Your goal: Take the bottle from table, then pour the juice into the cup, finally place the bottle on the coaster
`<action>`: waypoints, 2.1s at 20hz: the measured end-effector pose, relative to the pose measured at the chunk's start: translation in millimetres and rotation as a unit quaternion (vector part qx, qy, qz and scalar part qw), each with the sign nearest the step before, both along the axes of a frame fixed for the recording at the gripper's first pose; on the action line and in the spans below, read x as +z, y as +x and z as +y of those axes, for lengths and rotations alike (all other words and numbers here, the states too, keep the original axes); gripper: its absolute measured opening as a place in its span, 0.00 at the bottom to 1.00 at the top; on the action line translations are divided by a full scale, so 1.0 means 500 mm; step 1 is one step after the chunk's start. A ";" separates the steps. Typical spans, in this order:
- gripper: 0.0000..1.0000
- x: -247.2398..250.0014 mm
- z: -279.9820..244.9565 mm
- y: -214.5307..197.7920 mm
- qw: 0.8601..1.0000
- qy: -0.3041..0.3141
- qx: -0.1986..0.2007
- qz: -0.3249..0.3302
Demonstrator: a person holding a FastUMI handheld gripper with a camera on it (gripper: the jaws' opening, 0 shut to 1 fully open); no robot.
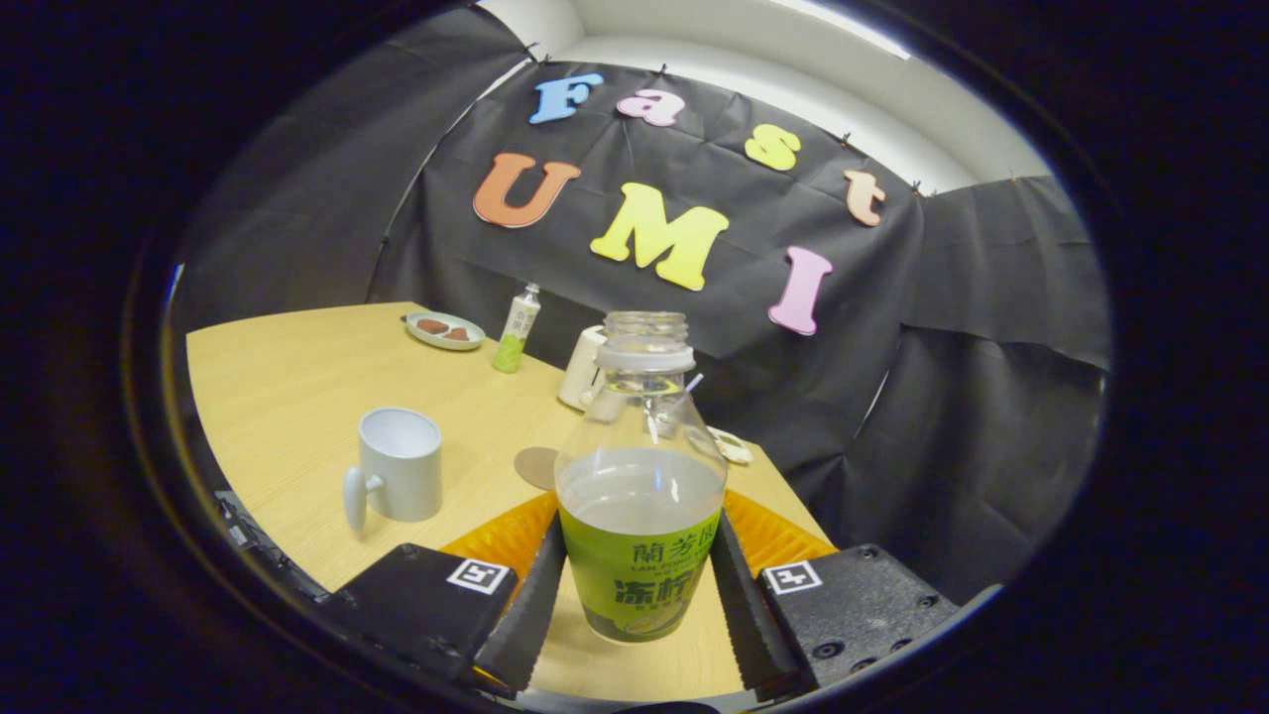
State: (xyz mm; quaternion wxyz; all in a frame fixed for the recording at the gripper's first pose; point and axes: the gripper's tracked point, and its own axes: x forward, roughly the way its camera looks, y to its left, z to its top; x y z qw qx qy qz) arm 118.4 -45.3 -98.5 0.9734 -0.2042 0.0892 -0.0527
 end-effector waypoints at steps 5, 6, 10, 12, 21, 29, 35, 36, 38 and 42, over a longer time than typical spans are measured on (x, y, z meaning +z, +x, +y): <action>0.79 -0.017 0.013 0.020 0.998 -0.041 -0.030 0.028; 0.79 -0.019 0.013 0.025 0.997 -0.054 -0.037 0.032; 0.79 -0.027 0.011 0.041 0.992 -0.109 -0.057 0.042; 0.79 -0.032 0.021 0.049 0.989 -0.127 -0.057 0.047; 0.79 0.010 0.026 0.096 0.945 -0.318 -0.073 0.005; 0.79 0.030 0.042 0.109 0.918 -0.391 -0.060 -0.009; 0.79 0.051 0.087 0.112 0.890 -0.453 -0.038 -0.037; 0.79 0.051 0.091 0.117 0.885 -0.461 -0.037 -0.040; 0.79 0.059 0.097 0.125 0.874 -0.481 -0.044 -0.047; 0.79 0.056 0.107 0.130 0.849 -0.522 -0.064 -0.046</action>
